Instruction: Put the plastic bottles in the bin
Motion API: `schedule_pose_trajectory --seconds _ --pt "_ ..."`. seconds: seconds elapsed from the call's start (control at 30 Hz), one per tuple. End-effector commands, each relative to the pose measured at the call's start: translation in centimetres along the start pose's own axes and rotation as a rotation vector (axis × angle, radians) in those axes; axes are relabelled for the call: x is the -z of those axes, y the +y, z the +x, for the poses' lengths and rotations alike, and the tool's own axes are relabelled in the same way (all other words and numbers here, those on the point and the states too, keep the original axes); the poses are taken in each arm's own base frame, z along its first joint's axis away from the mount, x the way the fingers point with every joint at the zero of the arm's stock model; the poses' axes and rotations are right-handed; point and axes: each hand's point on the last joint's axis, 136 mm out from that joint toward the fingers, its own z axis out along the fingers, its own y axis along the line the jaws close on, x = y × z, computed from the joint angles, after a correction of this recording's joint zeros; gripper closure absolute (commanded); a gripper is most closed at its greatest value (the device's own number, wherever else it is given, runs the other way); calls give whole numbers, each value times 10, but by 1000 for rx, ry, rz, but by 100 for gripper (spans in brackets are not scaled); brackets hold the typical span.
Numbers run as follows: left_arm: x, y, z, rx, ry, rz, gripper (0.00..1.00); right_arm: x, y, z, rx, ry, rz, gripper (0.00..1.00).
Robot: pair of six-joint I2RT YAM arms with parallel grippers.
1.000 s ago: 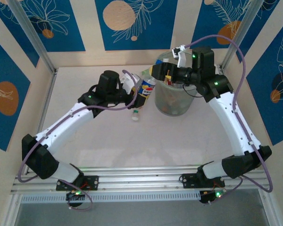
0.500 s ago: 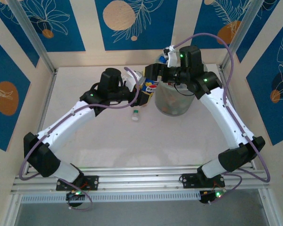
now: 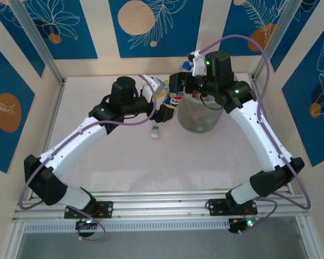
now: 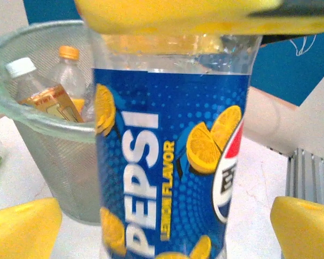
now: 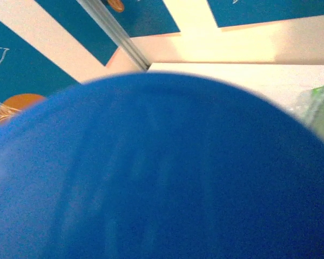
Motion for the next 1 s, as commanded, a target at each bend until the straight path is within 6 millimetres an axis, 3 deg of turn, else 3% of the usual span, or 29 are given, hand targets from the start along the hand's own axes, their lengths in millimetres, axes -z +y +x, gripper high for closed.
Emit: schedule_pose_trajectory --seconds 0.0,0.27,0.47,0.67,0.97 --pt "20 -11 -27 -43 -93 -24 0 30 5 -27 83 -89 70 53" --pt "56 8 -31 -12 -161 -220 0 85 -4 -78 232 -254 295 53" --pt "77 28 -21 10 -157 -374 0 104 -41 -104 271 -276 529 53" --pt "85 46 -12 42 -117 -489 0 85 -96 -95 195 -169 643 53" --pt "80 57 3 62 -56 -533 0 48 -163 -66 48 4 693 52"
